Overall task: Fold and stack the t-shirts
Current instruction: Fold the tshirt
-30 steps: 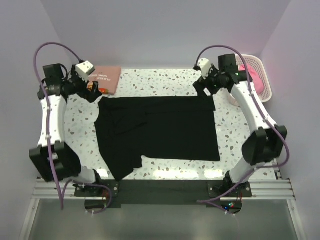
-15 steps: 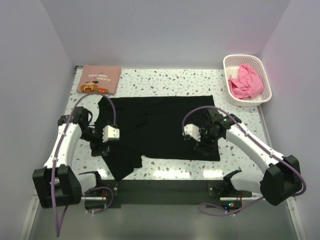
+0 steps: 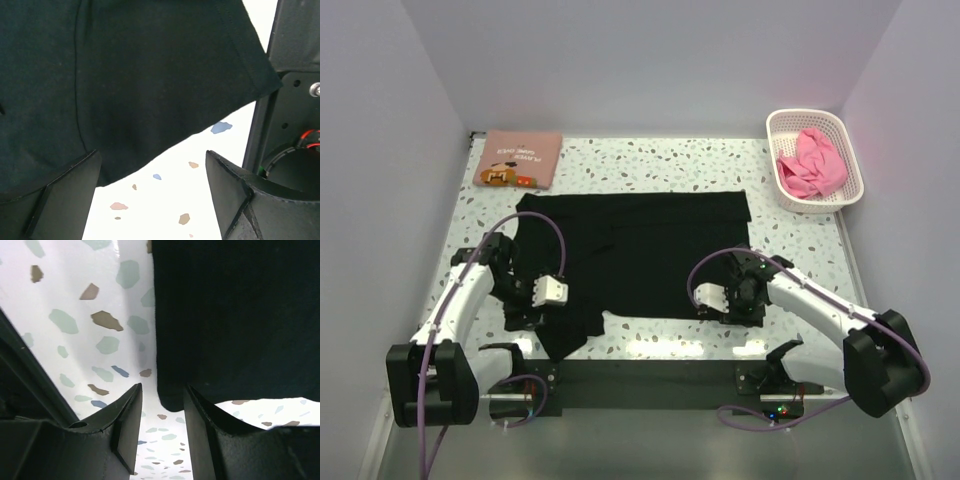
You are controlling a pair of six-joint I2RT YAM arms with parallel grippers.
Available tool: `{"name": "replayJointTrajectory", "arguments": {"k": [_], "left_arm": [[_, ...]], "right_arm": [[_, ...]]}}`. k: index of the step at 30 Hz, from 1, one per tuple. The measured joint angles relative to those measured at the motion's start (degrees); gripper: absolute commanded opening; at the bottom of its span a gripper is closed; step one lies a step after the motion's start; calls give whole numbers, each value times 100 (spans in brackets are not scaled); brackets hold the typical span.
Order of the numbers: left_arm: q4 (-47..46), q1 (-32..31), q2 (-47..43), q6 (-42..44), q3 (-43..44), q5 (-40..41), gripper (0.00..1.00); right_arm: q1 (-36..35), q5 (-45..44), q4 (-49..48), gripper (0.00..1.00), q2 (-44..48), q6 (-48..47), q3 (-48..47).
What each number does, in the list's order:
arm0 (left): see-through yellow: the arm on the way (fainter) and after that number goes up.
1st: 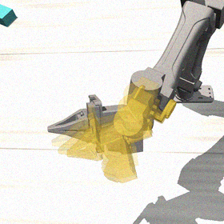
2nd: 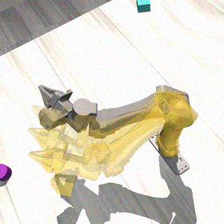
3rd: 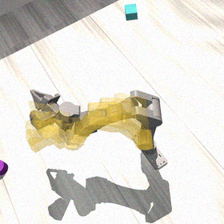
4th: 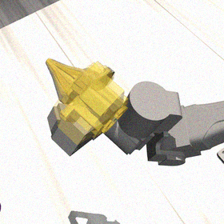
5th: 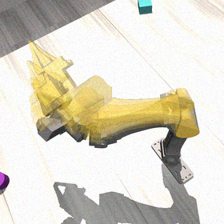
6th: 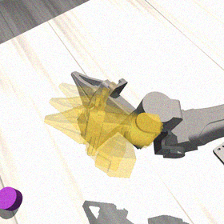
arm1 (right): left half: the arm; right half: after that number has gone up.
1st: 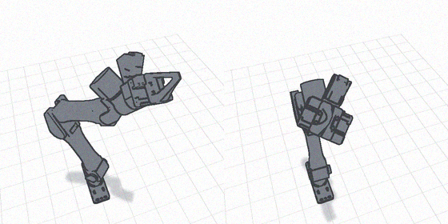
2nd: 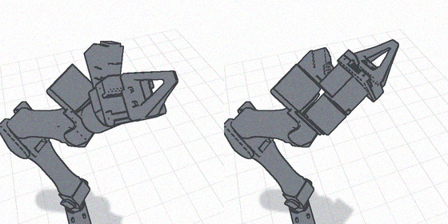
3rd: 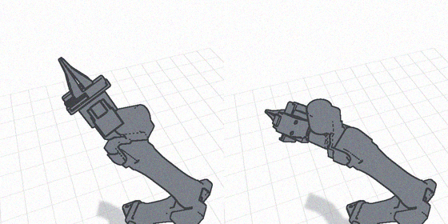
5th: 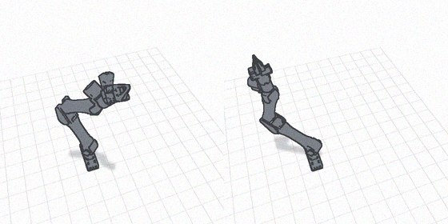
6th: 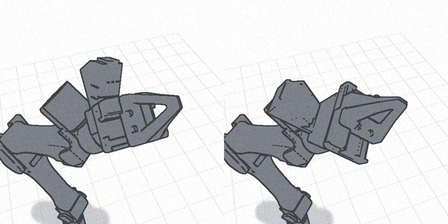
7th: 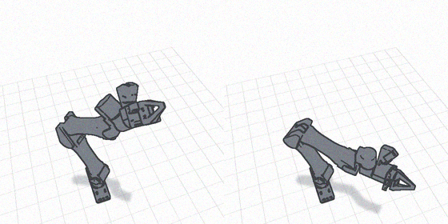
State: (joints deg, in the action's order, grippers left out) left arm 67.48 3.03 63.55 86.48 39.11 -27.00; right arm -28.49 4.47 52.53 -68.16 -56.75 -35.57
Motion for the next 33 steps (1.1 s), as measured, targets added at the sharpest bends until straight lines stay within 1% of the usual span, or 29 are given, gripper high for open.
{"name": "replayJointTrajectory", "arguments": {"k": [4, 7, 8, 10, 11, 14, 19, 21, 23, 24, 25, 26, 27, 28, 30, 31, 32, 33], "left_arm": [[-168, -70, 22, -61, -52, 61, 88], [-328, -258, 11, -111, -214, 164, 87], [-385, -354, 9, -151, -295, 203, 86], [-437, -564, 17, -247, -398, 267, 85], [-496, -667, 33, -319, -424, 308, 83], [-785, -1043, 125, -511, -505, 492, 82], [-1167, -1580, 111, -723, -809, 772, 82], [-1314, -1790, 15, -800, -922, 920, 81], [-1464, -1985, -66, -863, -1021, 1106, 74], [-1519, -2041, -85, -925, -1040, 1178, 68], [-1558, -2070, -79, -962, -1043, 1215, 52], [-1572, -2081, -68, -1019, -1038, 1239, 42], [-1617, -2085, -61, -1075, -1032, 1261, 35], [-1663, -2085, -55, -1097, -1027, 1283, 24], [-1725, -2085, -61, -1093, -1014, 1283, 16], [-1740, -2085, -90, -1086, -1001, 1281, 4], [-1735, -2085, -96, -1104, -992, 1276, 0], [-1696, -2085, -118, -1104, -975, 1263, 0]], "right_arm": [[0, -181, -356, 38, -57, -17, 153], [0, -256, -588, 27, -216, -33, 245], [-2, -319, -614, 20, -264, -28, 238], [-11, -385, -675, 13, -310, -9, 212], [-11, -402, -704, 7, -337, 9, 199], [-11, -463, -719, 1, -400, 50, 151], [-11, -479, -688, 0, -501, 140, 70], [-11, -474, -664, 0, -551, 179, 31], [-11, -457, -638, 0, -612, 208, -22], [-11, -450, -634, 0, -623, 216, -33], [-11, -444, -621, 0, -634, 229, -46], [-11, -431, -608, 0, -640, 232, -63], [-11, -422, -579, 0, -645, 234, -87], [-11, -393, -555, 0, -645, 234, -118], [-9, -356, -474, 0, -645, 236, -214], [-9, -343, -420, 0, -643, 236, -280], [-9, -332, -369, 0, -627, 234, -345], [-9, -317, -315, 0, -595, 234, -409]]}}
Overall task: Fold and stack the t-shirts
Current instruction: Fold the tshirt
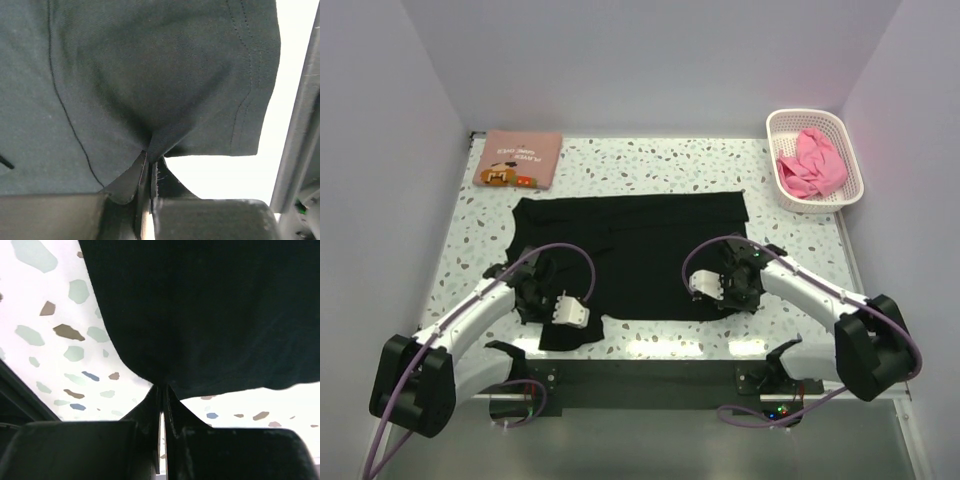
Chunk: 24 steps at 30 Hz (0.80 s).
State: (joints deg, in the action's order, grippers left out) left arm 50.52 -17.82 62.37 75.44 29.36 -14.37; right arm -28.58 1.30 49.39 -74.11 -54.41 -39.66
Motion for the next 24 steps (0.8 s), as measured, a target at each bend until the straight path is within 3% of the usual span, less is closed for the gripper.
{"name": "replayJointTrajectory", "arguments": {"k": [6, 11, 16, 24], "left_arm": [[809, 149, -166, 52, 527, -280, 0], [1506, 892, -31, 245, 1381, -656, 0], [1869, 1392, 647, 411, 2109, -881, 0], [2096, 1482, 1832, 404, 3340, -1023, 0]], "right_arm": [[98, 214, 487, 0, 699, -79, -227], [568, 420, 933, 0, 1106, -295, -490], [1141, 595, 1095, 0, 800, -573, -944], [1445, 798, 1099, 0, -11, -796, -1611]]}}
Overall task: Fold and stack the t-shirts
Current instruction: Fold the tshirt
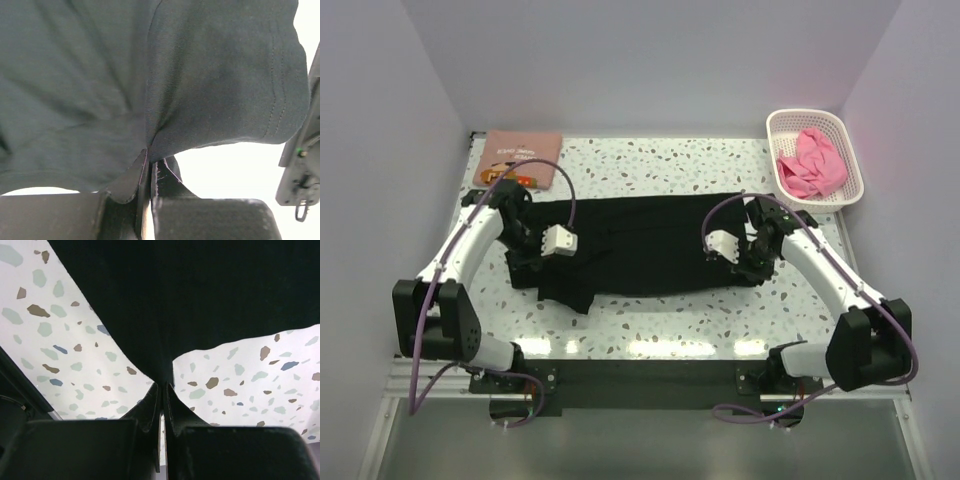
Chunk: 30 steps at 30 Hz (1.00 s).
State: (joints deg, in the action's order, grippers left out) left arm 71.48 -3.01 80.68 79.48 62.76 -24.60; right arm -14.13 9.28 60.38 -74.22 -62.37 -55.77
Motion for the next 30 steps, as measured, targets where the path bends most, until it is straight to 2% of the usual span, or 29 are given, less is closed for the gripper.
{"name": "replayJointTrajectory", "arguments": {"k": [15, 30], "left_arm": [[118, 4, 2374, -42, 2433, 114, 5], [144, 162, 3318, -39, 3029, 306, 4]], "right_arm": [[295, 133, 11, 0, -1467, -339, -1257], [446, 223, 31, 0, -2721, -684, -2376]]}}
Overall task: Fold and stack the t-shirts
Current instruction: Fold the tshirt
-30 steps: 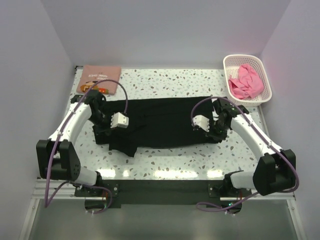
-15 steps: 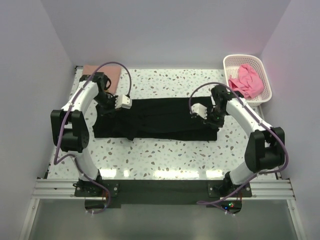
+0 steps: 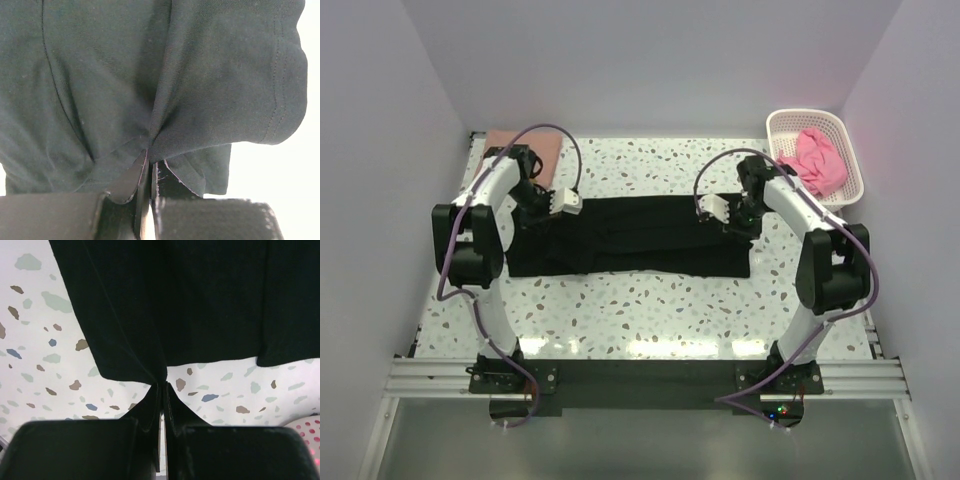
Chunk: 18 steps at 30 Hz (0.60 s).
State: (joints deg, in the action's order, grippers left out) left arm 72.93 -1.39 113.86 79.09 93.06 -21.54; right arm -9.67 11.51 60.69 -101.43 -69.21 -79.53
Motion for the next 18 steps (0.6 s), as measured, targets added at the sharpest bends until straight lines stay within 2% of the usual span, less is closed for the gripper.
{"name": "replayJointTrajectory", "arguments": {"k": [18], "left_arm": [[-37, 26, 566, -50, 586, 61, 13]], "right_arm": [[57, 0, 149, 0, -774, -197, -706]]}}
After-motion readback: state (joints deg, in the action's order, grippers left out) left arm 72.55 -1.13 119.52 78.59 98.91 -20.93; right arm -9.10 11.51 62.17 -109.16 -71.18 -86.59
